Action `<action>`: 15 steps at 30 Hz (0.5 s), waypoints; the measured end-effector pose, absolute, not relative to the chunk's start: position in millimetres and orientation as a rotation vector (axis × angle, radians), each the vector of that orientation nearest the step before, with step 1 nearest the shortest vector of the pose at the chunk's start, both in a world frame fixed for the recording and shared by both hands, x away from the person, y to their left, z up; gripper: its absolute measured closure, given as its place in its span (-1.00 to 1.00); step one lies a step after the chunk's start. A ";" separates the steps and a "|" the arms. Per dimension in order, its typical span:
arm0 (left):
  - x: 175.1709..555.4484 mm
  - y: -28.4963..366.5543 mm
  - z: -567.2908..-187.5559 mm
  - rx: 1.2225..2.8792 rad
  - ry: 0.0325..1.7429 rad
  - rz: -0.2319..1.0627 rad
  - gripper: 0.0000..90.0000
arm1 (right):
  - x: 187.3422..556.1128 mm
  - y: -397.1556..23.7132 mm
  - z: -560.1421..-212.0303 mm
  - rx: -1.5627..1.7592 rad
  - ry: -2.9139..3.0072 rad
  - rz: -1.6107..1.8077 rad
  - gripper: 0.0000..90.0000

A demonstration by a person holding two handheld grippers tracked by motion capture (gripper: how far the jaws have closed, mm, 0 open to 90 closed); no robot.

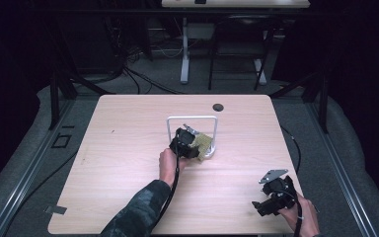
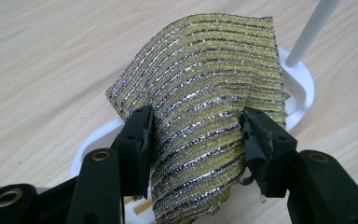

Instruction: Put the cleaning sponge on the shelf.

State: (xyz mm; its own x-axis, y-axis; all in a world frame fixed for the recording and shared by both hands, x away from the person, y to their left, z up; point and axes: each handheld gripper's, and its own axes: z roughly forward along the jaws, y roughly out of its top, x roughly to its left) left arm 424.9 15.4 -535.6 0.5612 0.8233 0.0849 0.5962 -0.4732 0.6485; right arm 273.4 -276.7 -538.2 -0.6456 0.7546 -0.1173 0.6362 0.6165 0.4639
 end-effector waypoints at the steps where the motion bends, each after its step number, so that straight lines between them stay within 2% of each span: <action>1: 425.5 16.0 -536.0 2.226 1.138 0.520 0.05 | 273.2 -276.9 -538.4 1.124 2.541 0.557 -0.95; 5: 427.3 17.1 -537.6 2.230 1.146 0.505 -0.01 | 272.4 -277.3 -538.5 1.129 2.542 0.547 -0.95; 12: 426.9 15.3 -539.3 2.252 1.149 0.513 -0.28 | 272.1 -276.6 -538.5 1.127 2.545 0.549 -0.95; 15: 424.8 13.3 -537.1 2.253 1.132 0.538 -0.29 | 272.0 -276.0 -538.4 1.128 2.542 0.557 -0.95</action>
State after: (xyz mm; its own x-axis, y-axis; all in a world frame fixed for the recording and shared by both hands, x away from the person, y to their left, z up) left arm 424.8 13.3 -537.1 0.5638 0.8196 0.1019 0.5965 -0.4894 0.6362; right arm 272.0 -276.0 -538.4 -0.6444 0.7557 -0.1170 0.6375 0.6154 0.4634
